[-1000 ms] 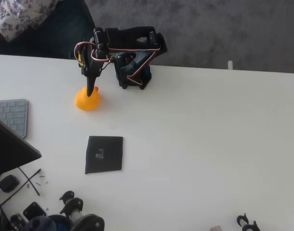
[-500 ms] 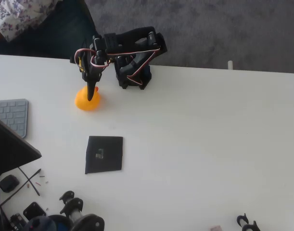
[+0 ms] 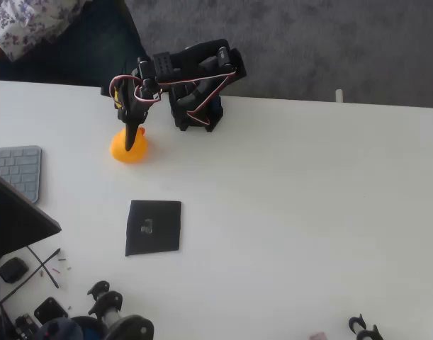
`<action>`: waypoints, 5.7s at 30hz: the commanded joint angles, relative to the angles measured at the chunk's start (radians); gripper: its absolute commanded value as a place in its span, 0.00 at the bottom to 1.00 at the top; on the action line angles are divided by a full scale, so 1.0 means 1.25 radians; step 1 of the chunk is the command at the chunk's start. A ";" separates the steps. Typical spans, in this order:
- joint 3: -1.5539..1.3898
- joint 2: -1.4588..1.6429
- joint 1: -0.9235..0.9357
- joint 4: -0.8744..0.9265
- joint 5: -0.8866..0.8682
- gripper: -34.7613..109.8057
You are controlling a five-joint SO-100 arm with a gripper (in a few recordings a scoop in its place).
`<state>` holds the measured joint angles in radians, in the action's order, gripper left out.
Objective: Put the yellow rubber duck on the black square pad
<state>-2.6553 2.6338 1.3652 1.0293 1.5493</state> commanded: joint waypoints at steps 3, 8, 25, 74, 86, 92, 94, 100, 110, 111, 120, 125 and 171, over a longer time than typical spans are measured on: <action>-0.025 0.006 0.016 -0.001 0.007 0.57; -0.076 0.007 0.012 -0.001 0.007 0.57; -0.080 0.007 0.016 -0.001 0.009 0.56; 0.142 0.020 -0.218 0.010 -0.247 0.32; 0.145 0.020 -0.409 0.010 -0.475 0.32; 0.198 0.007 -0.468 0.011 -0.536 0.32; 0.226 0.007 -0.475 0.011 -0.562 0.32; 0.265 0.006 -0.525 0.011 -0.615 0.32; 0.265 -0.004 -0.681 0.012 -0.772 0.32; 0.266 -0.018 -0.697 0.012 -0.788 0.32; 0.340 -0.245 -0.749 0.011 -0.863 0.32; 0.448 -0.308 -0.749 0.017 -0.903 0.32; 0.714 -0.745 -0.880 0.076 -1.030 0.32</action>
<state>-1.7917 1.6843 0.2700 1.1137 0.2730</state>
